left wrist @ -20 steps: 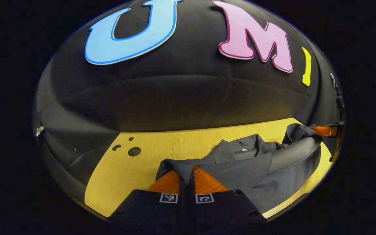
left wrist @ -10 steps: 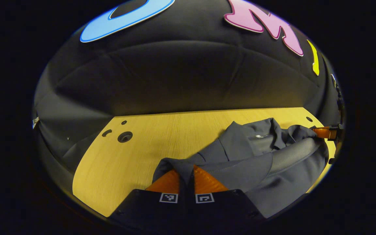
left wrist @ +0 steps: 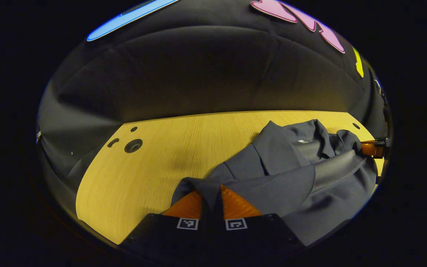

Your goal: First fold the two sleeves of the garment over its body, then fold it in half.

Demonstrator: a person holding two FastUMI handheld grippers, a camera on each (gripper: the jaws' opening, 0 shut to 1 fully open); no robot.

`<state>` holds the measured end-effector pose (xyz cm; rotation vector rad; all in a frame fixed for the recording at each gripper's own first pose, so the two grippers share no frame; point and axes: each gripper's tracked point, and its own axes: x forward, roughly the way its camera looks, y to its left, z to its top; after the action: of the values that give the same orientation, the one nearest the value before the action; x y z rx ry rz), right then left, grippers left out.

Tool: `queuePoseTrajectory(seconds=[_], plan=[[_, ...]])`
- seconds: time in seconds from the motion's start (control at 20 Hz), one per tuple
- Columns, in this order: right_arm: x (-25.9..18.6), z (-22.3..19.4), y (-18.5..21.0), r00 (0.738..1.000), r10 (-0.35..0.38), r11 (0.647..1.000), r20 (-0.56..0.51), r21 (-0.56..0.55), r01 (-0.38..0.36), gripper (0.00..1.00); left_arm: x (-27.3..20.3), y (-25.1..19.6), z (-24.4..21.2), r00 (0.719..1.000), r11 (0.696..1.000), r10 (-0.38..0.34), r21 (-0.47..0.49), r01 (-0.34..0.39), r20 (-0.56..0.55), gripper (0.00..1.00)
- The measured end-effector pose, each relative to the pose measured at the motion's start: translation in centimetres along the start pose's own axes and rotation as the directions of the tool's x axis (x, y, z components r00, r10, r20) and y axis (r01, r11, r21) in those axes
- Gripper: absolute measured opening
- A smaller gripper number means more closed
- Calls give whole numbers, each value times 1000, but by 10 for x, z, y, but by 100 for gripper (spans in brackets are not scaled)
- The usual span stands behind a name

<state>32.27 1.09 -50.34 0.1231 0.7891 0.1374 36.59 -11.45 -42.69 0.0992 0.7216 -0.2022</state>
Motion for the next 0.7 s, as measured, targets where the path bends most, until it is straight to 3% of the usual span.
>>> queuePoseTrajectory(seconds=[0.1, 0.15, 0.35, 0.45, 0.7], plan=[[-6, -3, 1, 1000, 2, 999, -30, 44, -1, 13, -7, -8, -2, 999, 999, -33, -6, 33, -15, 18], [-12, -2, 0, 999, -2, 998, -38, 59, 4, 18, -13, -10, -1, 999, 999, -45, -8, 45, -15, 29], [-39, 13, 2, 1000, 12, 999, -10, 53, -12, 76, -42, -22, 7, 997, 997, -77, 16, 77, 2, 76], [-61, 27, 9, 999, 31, 998, 33, 48, -33, 81, -65, -25, 17, 997, 996, -76, 45, 74, 27, 99], [-142, 65, 26, 987, 68, 997, 144, 34, -74, 93, -151, -44, 58, 977, 991, -128, 46, 122, 170, 97]])
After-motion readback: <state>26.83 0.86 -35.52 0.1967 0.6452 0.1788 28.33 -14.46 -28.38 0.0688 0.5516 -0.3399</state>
